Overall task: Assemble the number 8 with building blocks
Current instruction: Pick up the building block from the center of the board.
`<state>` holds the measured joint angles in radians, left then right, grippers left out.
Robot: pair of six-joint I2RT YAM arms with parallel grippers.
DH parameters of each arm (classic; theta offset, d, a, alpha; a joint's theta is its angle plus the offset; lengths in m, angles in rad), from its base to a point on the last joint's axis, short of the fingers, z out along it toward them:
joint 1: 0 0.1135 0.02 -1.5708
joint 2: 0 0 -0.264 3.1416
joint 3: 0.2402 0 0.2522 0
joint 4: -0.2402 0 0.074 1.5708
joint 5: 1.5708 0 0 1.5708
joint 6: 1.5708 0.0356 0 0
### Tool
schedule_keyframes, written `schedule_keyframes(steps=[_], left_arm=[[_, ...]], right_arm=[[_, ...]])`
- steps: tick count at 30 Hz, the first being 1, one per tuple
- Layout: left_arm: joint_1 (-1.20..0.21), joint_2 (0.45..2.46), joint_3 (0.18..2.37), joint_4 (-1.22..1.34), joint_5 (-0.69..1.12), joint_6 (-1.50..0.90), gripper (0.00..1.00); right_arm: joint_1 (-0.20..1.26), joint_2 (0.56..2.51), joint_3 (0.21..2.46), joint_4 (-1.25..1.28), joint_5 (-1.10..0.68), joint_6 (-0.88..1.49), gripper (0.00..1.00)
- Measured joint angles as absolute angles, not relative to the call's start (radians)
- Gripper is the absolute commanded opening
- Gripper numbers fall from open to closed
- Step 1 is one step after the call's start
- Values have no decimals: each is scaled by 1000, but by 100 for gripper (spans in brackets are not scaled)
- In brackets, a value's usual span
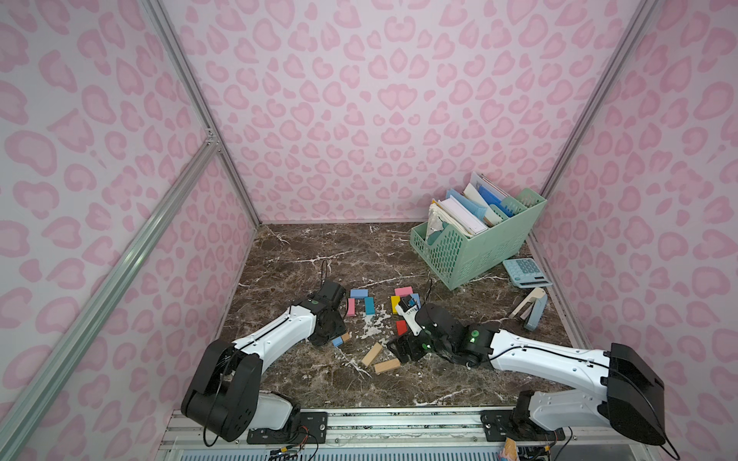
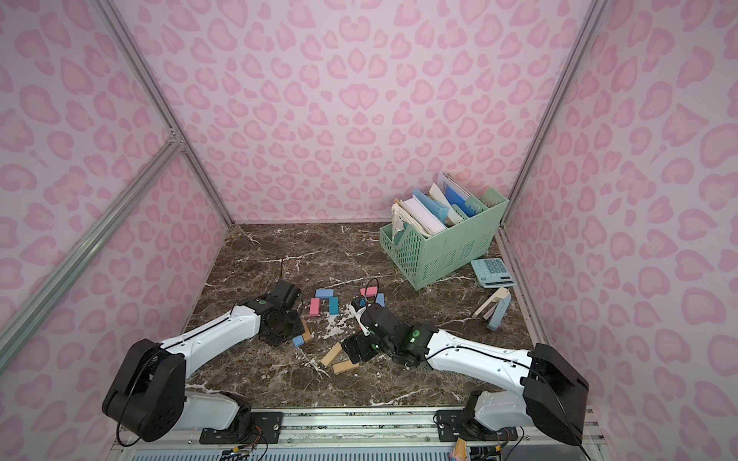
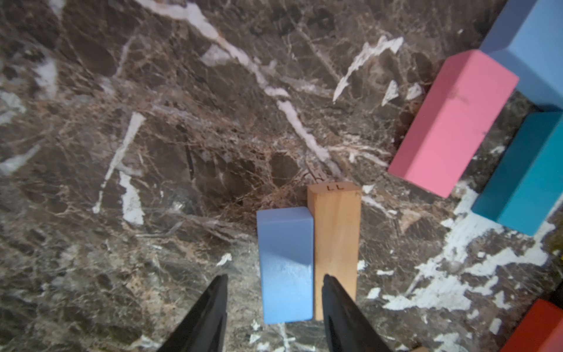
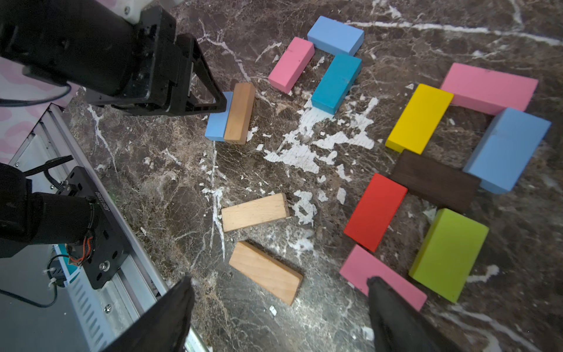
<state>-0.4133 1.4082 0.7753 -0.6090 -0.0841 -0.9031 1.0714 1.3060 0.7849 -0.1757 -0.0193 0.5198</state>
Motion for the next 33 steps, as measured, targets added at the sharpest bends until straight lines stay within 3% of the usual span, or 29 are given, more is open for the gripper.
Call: schedule_keyframes(steps=[13,33], left_arm=[[-413,1449,763,-577,-84,-913,43],[-412,1449,764,-562,-88,-913,48]], right_arm=[[1071,1297,777,-179,-12,520,91],[1071,1314,777,-176,-15,520,91]])
